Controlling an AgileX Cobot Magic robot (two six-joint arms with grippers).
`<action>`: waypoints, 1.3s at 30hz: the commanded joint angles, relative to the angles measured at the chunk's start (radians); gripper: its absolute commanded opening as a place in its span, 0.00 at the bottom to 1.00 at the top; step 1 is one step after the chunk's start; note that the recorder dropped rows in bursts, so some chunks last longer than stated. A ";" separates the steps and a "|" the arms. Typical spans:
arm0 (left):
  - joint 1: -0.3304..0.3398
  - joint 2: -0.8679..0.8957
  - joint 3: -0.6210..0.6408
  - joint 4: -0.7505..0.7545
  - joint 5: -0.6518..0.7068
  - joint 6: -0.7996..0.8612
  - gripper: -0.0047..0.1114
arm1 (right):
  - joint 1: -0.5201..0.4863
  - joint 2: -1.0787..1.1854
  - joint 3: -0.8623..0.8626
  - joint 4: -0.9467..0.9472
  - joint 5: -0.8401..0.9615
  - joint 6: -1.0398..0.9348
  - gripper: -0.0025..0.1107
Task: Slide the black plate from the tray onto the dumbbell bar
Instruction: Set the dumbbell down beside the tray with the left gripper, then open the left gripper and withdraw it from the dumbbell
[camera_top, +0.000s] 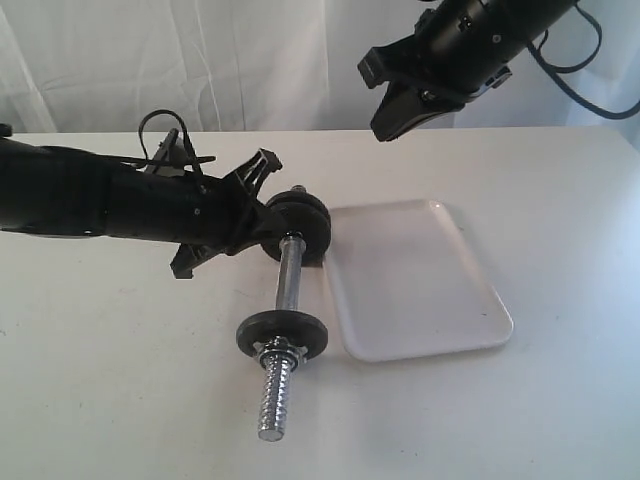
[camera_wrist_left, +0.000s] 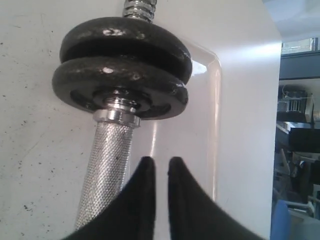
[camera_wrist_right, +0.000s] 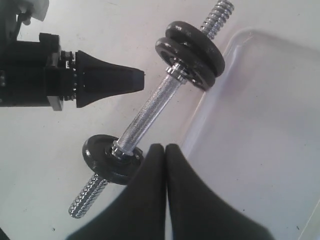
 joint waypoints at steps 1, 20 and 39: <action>-0.002 -0.027 0.000 0.080 0.000 -0.007 0.04 | -0.007 -0.015 0.002 -0.001 0.014 0.003 0.02; -0.002 -0.035 0.065 0.330 -0.089 -0.004 0.04 | -0.007 -0.039 0.002 -0.051 0.007 0.014 0.02; -0.002 -0.341 0.272 0.401 -0.326 0.131 0.04 | -0.007 -0.386 0.193 -0.078 0.004 0.037 0.02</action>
